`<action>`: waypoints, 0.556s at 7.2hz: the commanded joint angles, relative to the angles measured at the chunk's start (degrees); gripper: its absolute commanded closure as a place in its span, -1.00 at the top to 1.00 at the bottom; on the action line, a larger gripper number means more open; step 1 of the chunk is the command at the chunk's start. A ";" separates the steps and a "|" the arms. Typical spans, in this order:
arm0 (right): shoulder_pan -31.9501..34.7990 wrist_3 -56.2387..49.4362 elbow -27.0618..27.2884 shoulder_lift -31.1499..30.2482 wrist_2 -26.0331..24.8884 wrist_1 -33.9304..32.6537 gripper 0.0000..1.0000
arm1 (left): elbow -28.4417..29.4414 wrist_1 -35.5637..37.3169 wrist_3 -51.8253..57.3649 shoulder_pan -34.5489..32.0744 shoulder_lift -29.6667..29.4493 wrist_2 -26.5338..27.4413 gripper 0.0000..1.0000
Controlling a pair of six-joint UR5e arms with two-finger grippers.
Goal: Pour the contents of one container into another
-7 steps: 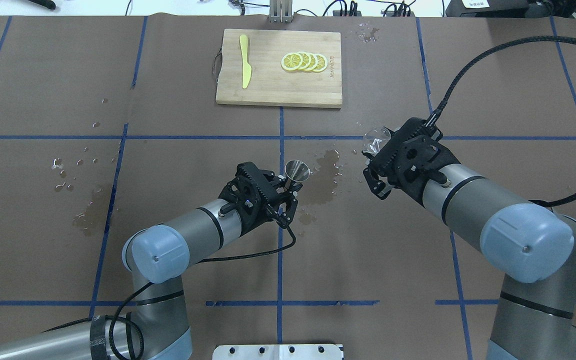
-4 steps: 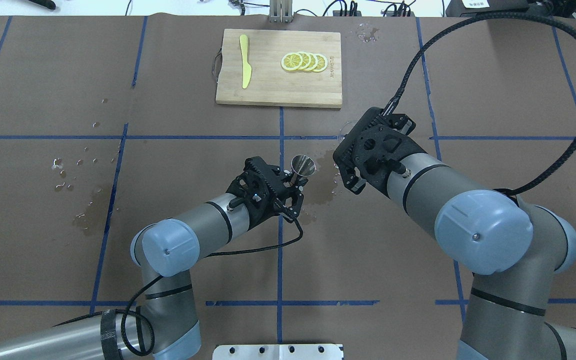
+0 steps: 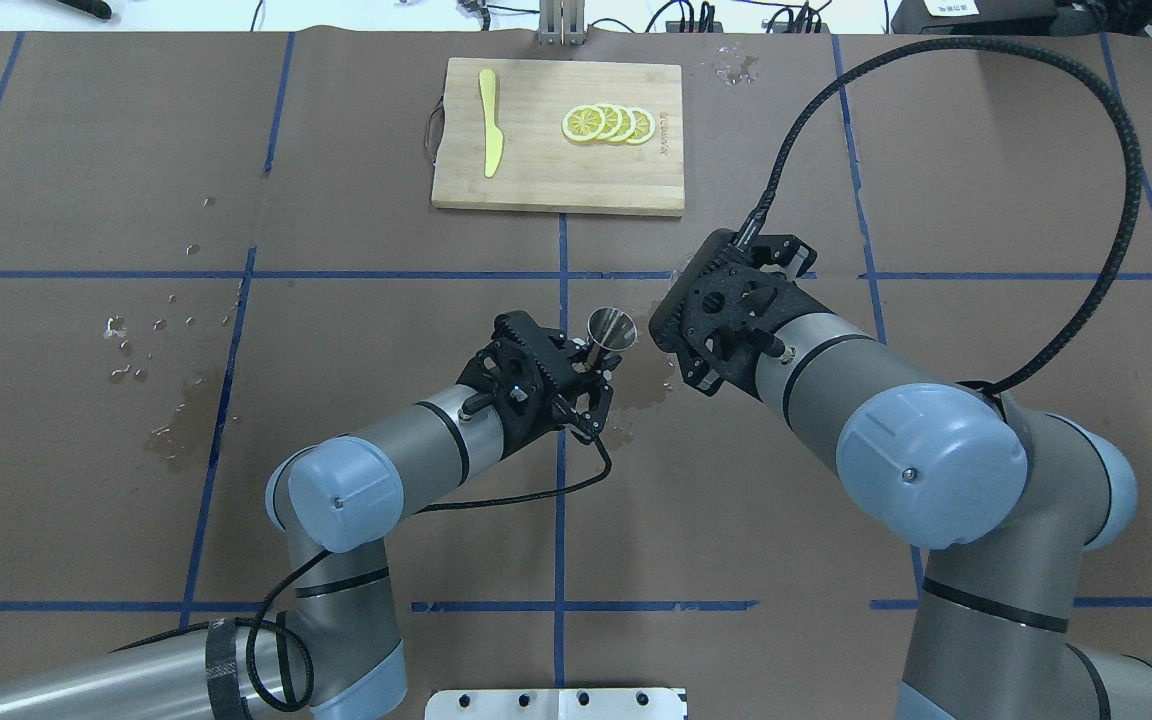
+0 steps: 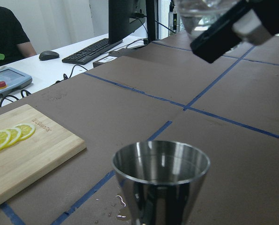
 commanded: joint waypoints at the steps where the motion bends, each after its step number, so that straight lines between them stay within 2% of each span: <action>1: -0.59 -1.91 -0.70 4.08 -2.16 -5.74 -1.00 | 0.00 -0.01 0.07 -0.02 -0.08 0.07 -1.00; 4: -1.99 -2.79 -2.71 5.68 -4.27 -6.14 -1.00 | 0.00 -0.01 0.07 -0.02 -0.08 0.16 -1.00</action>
